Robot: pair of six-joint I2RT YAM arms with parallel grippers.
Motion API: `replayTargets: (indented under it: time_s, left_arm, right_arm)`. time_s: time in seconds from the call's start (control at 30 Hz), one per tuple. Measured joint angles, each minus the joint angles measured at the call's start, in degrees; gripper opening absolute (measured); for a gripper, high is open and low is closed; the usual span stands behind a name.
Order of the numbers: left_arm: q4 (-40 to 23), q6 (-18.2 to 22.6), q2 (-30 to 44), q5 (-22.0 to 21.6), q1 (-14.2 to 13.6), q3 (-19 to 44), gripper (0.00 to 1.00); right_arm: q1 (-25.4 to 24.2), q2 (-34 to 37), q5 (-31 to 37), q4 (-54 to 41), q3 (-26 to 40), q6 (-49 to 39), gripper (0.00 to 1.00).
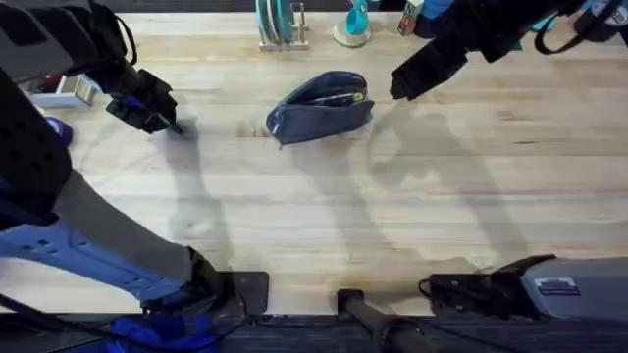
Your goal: Unzip the bag, pick up the pens from the table one at a time and place them inside, then zip the bag closed.
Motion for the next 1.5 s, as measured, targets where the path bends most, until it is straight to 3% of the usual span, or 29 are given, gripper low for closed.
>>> replayTargets:
  time_s: [0.37, 0.83, 1.2, 1.33, 1.5]
  left_arm:
    - [-1.22, 1.02, -0.88, 0.07, 0.0, -0.28, 0.041]
    - [-6.21, 8.94, -14.55, 0.28, 0.0, -1.2, 0.041]
    - [-8.02, 18.36, -25.62, 0.44, -0.07, -1.2, 0.041]
    - [-8.02, 21.92, -29.31, 0.48, -1.3, -1.2, 0.041]
    - [-8.02, 26.96, -32.78, 1.2, -5.6, -1.2, 0.041]
  right_arm:
    - [0.0, 0.0, 0.01, 0.03, 0.0, 0.0, 0.997]
    - [0.0, 0.0, 0.01, 0.0, 0.0, 0.01, 0.996]
    - [0.0, 0.0, 0.0, 0.02, 0.0, 0.0, 0.996]
    - [0.0, 0.0, 0.0, 0.02, 0.0, 0.02, 0.996]
    - [0.02, 0.0, 0.0, 0.02, 0.0, 0.02, 0.996]
